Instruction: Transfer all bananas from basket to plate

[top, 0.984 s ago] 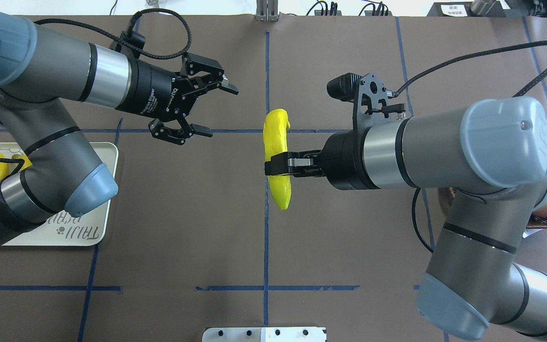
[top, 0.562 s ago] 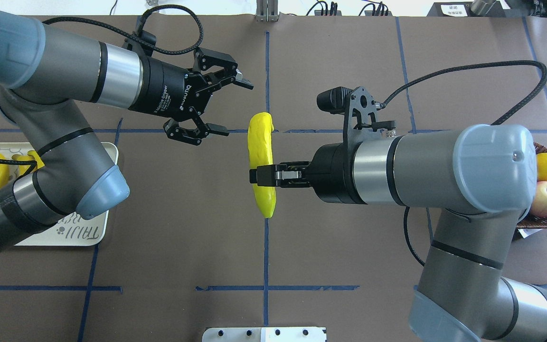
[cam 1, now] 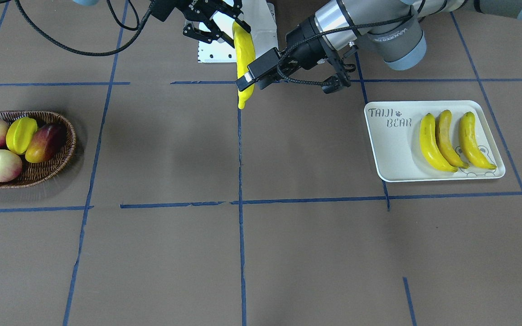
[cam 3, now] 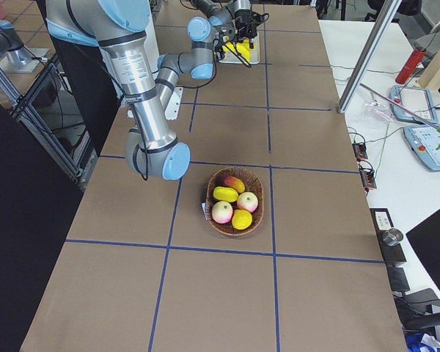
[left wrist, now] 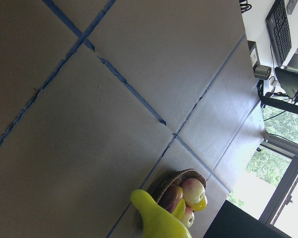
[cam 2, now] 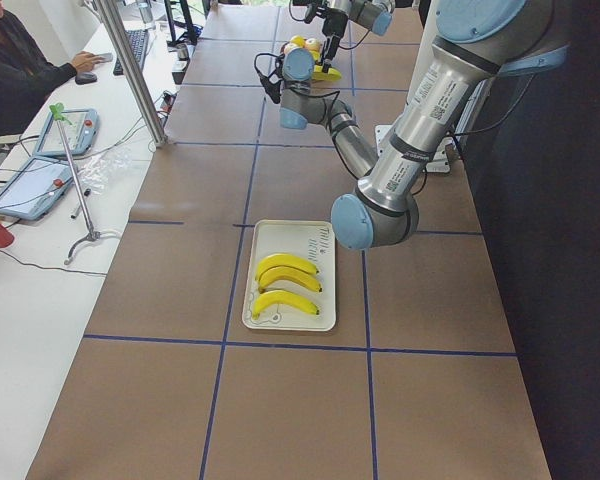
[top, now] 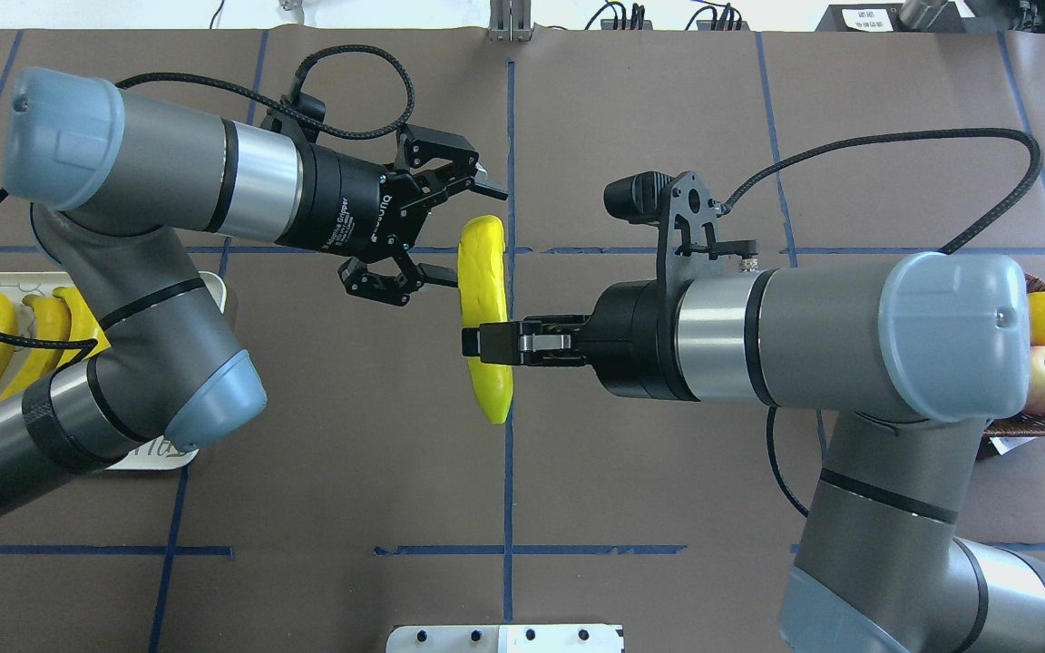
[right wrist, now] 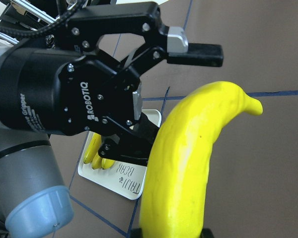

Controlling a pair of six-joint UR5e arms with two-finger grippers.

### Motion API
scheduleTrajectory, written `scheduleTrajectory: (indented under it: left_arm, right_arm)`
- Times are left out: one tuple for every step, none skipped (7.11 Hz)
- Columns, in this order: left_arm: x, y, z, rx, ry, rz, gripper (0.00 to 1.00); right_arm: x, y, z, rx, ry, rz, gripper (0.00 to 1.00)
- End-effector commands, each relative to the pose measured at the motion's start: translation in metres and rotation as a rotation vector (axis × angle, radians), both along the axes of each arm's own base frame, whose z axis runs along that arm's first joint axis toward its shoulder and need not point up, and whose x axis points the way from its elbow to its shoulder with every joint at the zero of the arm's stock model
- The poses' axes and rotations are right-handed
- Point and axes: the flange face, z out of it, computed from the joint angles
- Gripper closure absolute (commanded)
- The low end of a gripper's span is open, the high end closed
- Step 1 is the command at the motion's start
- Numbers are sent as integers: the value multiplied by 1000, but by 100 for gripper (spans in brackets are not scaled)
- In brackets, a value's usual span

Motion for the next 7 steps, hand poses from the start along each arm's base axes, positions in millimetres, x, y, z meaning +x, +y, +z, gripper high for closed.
scheduleTrajectory:
  left_arm:
    - [1, 5, -2, -10, 8, 9, 0]
    - [0, 6, -4, -7, 11, 9, 18]
    - [-1, 6, -4, -6, 12, 9, 51]
    - [-2, 6, -5, -4, 15, 8, 84]
    - [-3, 7, -5, 2, 15, 7, 100]
    - [-4, 8, -5, 2, 15, 7, 100]
    - [-4, 8, -5, 2, 15, 9, 100]
  right_arm:
    - [0, 0, 0, -4, -1, 1, 100]
    - [-1, 0, 1, -5, 0, 1, 100]
    - [0, 0, 0, -4, -1, -1, 100]
    - [-1, 0, 1, -5, 0, -2, 100]
    - [-2, 1, 1, -5, 0, -4, 100]
    - [-1, 1, 0, -3, -2, -4, 98]
    - [0, 1, 0, -3, -2, -5, 64]
